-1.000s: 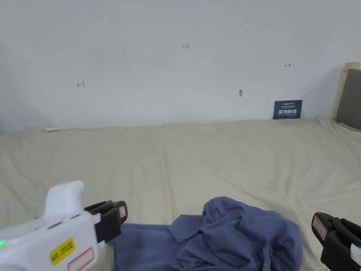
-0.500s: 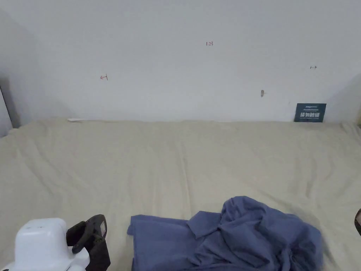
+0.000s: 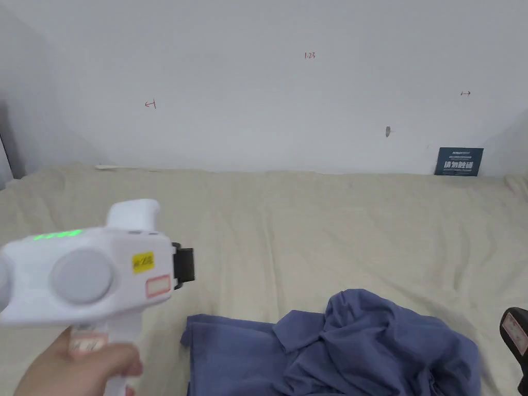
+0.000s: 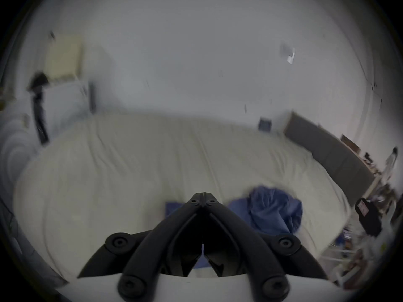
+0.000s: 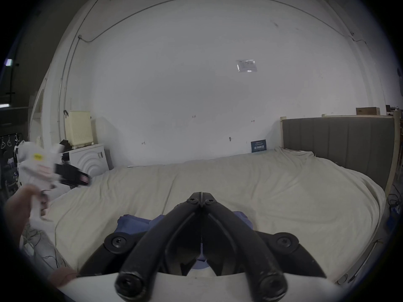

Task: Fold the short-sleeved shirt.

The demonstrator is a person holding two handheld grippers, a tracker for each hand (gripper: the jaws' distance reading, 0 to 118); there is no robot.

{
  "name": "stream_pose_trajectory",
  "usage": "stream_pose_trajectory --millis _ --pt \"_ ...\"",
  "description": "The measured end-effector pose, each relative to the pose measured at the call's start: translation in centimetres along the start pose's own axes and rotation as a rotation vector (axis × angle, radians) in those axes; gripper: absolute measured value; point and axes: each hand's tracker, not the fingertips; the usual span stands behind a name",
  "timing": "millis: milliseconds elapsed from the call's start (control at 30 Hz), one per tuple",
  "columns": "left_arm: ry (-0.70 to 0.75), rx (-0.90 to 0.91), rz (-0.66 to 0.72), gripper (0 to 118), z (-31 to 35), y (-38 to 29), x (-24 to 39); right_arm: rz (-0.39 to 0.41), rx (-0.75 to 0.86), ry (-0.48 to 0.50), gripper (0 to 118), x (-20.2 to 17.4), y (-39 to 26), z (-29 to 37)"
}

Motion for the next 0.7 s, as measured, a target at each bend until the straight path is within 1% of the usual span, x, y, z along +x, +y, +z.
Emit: stream_pose_trajectory --millis 67,100,133,167,200,233,267,300,333,367,400,433,500,533,567,600,633,667,700 --pt "-0.002 -0.236 0.076 0 -6.5 1.0 -2.2 -0.017 -0.015 0.027 0 0.0 -0.3 -0.3" --pt "0.047 -0.298 0.066 0 -9.2 0.6 -3.0 -0.020 -0.021 0.035 0 0.0 -0.5 -0.4" --pt "0.067 -0.343 0.058 0 -11.4 0.4 -3.7 -0.020 -0.028 0.038 0 -0.1 -0.7 -0.6" --pt "0.114 -0.357 -0.011 0 -13.5 0.2 -4.2 -0.013 -0.038 0.037 0 -0.2 -1.1 -0.9" --pt "0.160 -0.336 -0.070 3 -14.8 0.1 -4.4 -0.005 -0.047 0.035 0 -0.2 -1.4 -1.2" --pt "0.198 -0.325 -0.094 13 -16.1 -0.4 -4.7 0.006 -0.060 0.034 0 -0.2 -1.9 -1.6" --pt "0.211 -0.331 -0.082 48 -17.3 -0.4 -5.1 0.016 -0.075 0.032 0 -0.1 -2.2 -2.0" --pt "0.192 -0.355 -0.047 85 -18.5 -0.4 -5.6 0.024 -0.095 0.028 0 -0.1 -2.5 -2.4" --pt "0.164 -0.401 -0.001 113 -19.4 -0.7 -5.9 0.025 -0.113 0.027 0 0.0 -2.7 -2.7" --pt "0.140 -0.423 0.026 116 -20.0 -0.9 -6.3 0.023 -0.128 0.029 0 0.1 -3.0 -3.1" --pt "0.113 -0.438 0.013 116 -20.6 -1.0 -6.1 0.020 -0.139 0.032 0 0.2 -3.2 -3.4" --pt "0.120 -0.453 0.032 116 -21.2 -1.3 -5.9 0.018 -0.147 0.033 0 0.3 -3.4 -3.7" --pt "0.148 -0.478 -0.018 115 -21.6 -2.2 -5.2 0.019 -0.164 0.029 0 0.4 -3.6 -4.4" --pt "0.137 -0.490 -0.064 111 -21.7 -2.8 -4.7 0.019 -0.171 0.027 0 0.5 -3.7 -4.8" --pt "0.152 -0.486 -0.110 103 -21.7 -3.3 -4.1 0.016 -0.177 0.026 0 0.6 -3.7 -5.3" --pt "0.214 -0.459 -0.191 95 -21.3 -3.9 -3.2 0.009 -0.184 0.026 0 0.9 -3.6 -5.7" --pt "0.196 -0.422 -0.244 81 -20.3 -4.3 -2.8 0.003 -0.187 0.024 0 1.2 -3.4 -6.2" --pt "0.155 -0.395 -0.249 57 -19.4 -4.6 -2.4 0.001 -0.186 0.023 0 1.4 -3.1 -6.7" --pt "0.135 -0.382 -0.247 31 -18.8 -5.0 -1.9 0.001 -0.184 0.022 0 1.7 -2.7 -7.3"
